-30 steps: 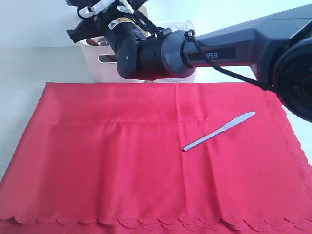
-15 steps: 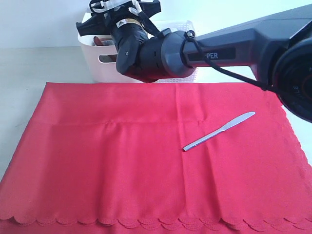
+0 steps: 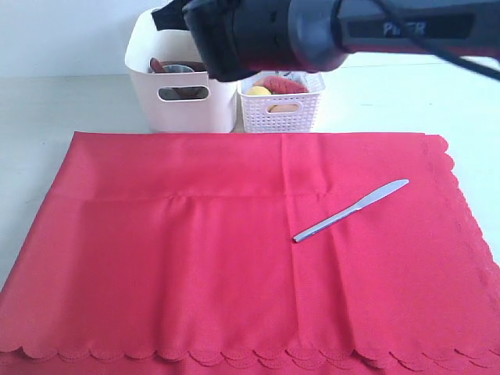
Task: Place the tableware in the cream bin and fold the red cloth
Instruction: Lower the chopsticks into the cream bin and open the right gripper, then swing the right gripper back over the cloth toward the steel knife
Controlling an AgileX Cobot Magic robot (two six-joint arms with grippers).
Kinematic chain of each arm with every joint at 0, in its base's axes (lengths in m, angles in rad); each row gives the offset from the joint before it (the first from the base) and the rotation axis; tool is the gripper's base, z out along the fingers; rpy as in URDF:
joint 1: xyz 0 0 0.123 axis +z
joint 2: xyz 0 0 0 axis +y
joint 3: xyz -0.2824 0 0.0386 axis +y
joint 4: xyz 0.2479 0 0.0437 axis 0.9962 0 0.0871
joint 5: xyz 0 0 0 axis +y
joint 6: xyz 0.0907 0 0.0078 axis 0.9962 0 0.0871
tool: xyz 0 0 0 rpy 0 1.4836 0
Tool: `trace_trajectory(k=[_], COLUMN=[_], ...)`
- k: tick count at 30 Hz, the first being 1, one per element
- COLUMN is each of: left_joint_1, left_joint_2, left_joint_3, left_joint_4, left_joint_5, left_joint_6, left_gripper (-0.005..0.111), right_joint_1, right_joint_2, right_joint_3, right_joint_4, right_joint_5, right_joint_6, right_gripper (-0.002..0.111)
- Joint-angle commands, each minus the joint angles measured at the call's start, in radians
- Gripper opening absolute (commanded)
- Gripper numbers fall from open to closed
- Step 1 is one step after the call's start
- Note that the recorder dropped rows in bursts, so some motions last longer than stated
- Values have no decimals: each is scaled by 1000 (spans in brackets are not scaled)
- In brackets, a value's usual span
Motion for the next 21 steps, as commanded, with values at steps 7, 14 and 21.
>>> trace_trajectory(k=[7, 14, 21], left_joint_1=[2, 2, 2], left_joint_2=[-5, -5, -5], left_joint_3=[3, 3, 3], left_joint_4=[0, 0, 0], left_joint_5=[-4, -4, -4], left_joint_6=[-6, -6, -6], left_gripper=[2, 2, 2], right_joint_1=[1, 1, 1], right_joint_2=[-175, -313, -444], right_joint_3=[35, 182, 358], right_joint_4=[168, 168, 168], right_joint_5=[-337, -340, -222], right_joint_6=[-418, -566, -566], right_gripper=[0, 0, 0])
